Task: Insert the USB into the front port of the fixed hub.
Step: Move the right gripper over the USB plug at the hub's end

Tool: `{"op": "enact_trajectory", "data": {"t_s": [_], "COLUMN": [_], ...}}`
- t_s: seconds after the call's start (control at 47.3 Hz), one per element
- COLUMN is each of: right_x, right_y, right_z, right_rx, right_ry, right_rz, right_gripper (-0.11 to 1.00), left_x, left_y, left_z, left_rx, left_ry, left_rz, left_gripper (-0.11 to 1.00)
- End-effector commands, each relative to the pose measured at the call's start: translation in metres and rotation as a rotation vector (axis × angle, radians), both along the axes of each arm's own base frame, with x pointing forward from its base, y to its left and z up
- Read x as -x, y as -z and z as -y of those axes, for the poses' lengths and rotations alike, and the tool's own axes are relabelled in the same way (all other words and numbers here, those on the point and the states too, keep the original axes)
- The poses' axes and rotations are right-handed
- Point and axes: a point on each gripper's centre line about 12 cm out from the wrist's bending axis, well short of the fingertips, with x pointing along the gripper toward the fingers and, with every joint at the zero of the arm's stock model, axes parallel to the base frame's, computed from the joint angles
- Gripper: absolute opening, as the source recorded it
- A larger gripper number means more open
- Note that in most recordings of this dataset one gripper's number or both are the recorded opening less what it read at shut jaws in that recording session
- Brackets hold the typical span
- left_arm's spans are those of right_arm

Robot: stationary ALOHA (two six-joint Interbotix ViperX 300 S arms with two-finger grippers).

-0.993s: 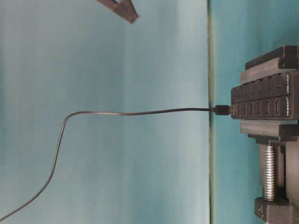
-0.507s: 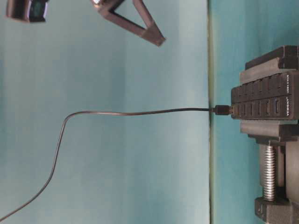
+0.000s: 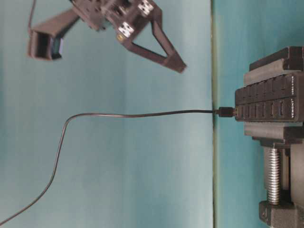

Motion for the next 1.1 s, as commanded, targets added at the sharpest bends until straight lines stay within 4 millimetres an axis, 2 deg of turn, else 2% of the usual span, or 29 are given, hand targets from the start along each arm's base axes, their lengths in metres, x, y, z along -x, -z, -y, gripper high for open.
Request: {"op": "enact_trajectory", "data": {"t_s": [0.0,0.38,0.867,1.078], "right_x": [-0.010,-0.024,-0.033,-0.034], "right_y": [-0.011,-0.002,0.002,0.006], "right_z": [0.003,0.006,0.009,0.010], "right_rx": [0.027,0.045,0.061,0.059], "right_ry": [-0.015,-0.037,-0.038,-0.035], "right_rz": [0.036,0.015,0.077,0.081], "right_gripper": [-0.05,-0.05,-0.05,-0.02], "left_x": [-0.003,-0.002,-0.002,-0.002], "left_y": [-0.007,-0.007,-0.006,-0.006], "left_z": [0.000,0.000,0.000,0.000], "left_rx": [-0.002,-0.005,-0.005,-0.005], "left_ry": [-0.001,-0.001,-0.001,0.000], "left_rz": [0.018,0.018,0.015,0.015], "left_gripper": [0.00,0.00,0.00,0.00]}}
